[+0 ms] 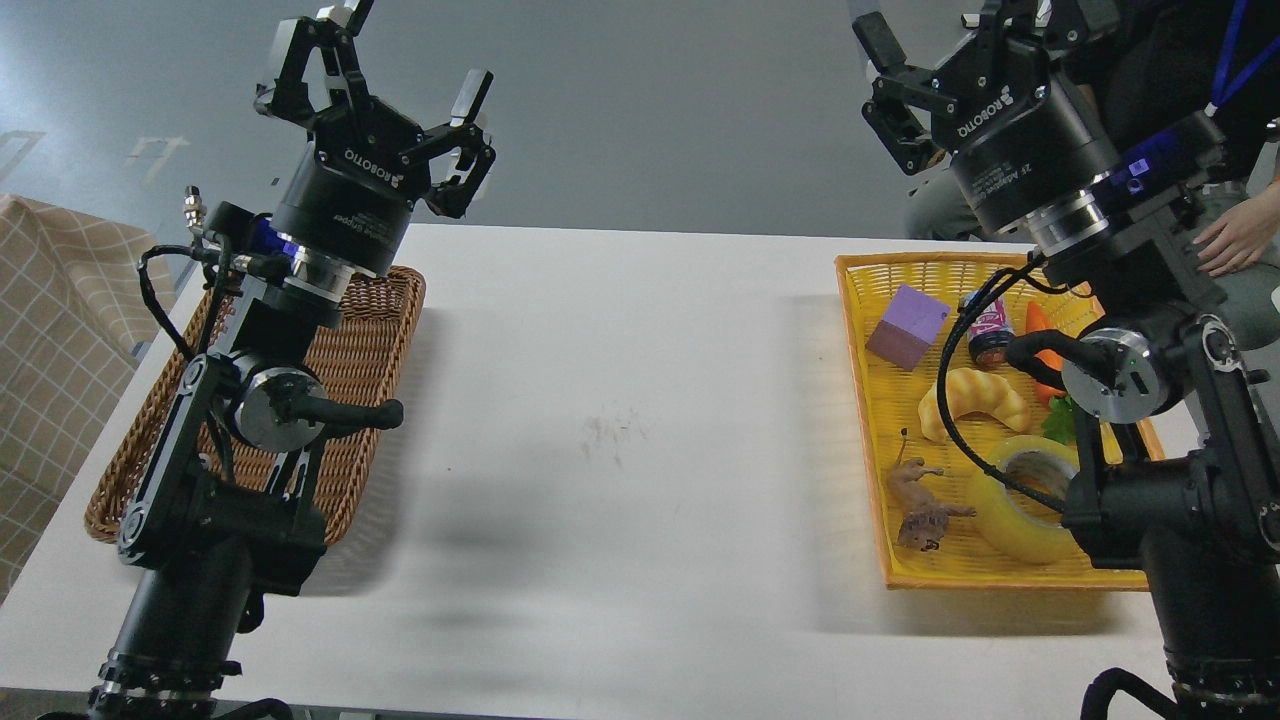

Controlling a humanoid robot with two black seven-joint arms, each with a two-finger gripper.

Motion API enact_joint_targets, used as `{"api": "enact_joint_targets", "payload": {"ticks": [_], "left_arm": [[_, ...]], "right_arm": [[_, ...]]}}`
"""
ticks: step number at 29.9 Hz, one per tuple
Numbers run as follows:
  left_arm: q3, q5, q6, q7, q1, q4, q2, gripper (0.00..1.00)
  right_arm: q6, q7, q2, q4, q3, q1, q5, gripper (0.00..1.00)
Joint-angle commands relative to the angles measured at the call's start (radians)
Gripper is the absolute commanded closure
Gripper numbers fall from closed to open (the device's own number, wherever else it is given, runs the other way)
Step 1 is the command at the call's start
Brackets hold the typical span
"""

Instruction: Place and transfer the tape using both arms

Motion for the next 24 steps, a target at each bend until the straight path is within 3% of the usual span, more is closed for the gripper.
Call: {"api": "enact_joint_targets", "payload": {"ticks": [1, 13, 24], "left_arm": [[0.003, 0.001, -0.007, -0.001, 0.005, 0.000, -0.001, 0.01], [0.024, -0.002, 0.001, -0.006, -0.011, 0.003, 0.003, 0.01], [0.032, 0.000, 0.001, 0.026, -0.014, 0.012, 0.014, 0.01]], "right_arm": [[-0.003, 0.000, 0.000, -0.005, -0.002, 0.002, 0.003, 0.00], [0.004, 0.000, 0.000, -0.009, -0.003, 0.012, 0.008, 0.00], [0.009, 0.012, 0.000, -0.001, 0.000, 0.011, 0.011, 0.00]]}}
